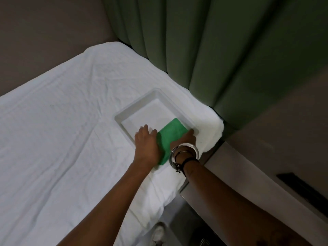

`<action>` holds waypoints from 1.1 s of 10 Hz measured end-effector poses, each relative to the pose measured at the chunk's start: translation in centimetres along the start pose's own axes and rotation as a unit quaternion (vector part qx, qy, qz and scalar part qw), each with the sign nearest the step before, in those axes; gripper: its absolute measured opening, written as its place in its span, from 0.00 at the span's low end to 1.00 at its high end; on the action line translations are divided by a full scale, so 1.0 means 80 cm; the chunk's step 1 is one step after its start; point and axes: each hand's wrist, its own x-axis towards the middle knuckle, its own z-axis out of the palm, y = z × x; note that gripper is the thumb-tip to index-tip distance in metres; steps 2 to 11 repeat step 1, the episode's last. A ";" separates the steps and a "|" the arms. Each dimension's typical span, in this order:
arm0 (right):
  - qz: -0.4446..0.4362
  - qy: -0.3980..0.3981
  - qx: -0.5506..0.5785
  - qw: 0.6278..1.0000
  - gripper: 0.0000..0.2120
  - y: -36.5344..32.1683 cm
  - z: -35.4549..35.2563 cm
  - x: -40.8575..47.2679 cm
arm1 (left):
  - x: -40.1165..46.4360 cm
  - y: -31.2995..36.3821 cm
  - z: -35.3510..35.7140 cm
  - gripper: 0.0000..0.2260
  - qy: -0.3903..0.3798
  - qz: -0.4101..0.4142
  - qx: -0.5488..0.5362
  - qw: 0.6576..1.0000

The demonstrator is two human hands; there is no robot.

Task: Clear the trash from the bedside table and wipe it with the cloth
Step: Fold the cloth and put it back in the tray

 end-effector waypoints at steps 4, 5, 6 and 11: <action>-0.053 0.015 -0.033 0.998 0.28 0.004 -0.039 -0.029 | -0.017 0.012 -0.027 0.17 0.012 0.016 -0.012 1.000; -0.053 0.015 -0.033 0.998 0.28 0.004 -0.039 -0.029 | -0.017 0.012 -0.027 0.17 0.012 0.016 -0.012 1.000; -0.053 0.015 -0.033 0.998 0.28 0.004 -0.039 -0.029 | -0.017 0.012 -0.027 0.17 0.012 0.016 -0.012 1.000; -0.053 0.015 -0.033 0.998 0.28 0.004 -0.039 -0.029 | -0.017 0.012 -0.027 0.17 0.012 0.016 -0.012 1.000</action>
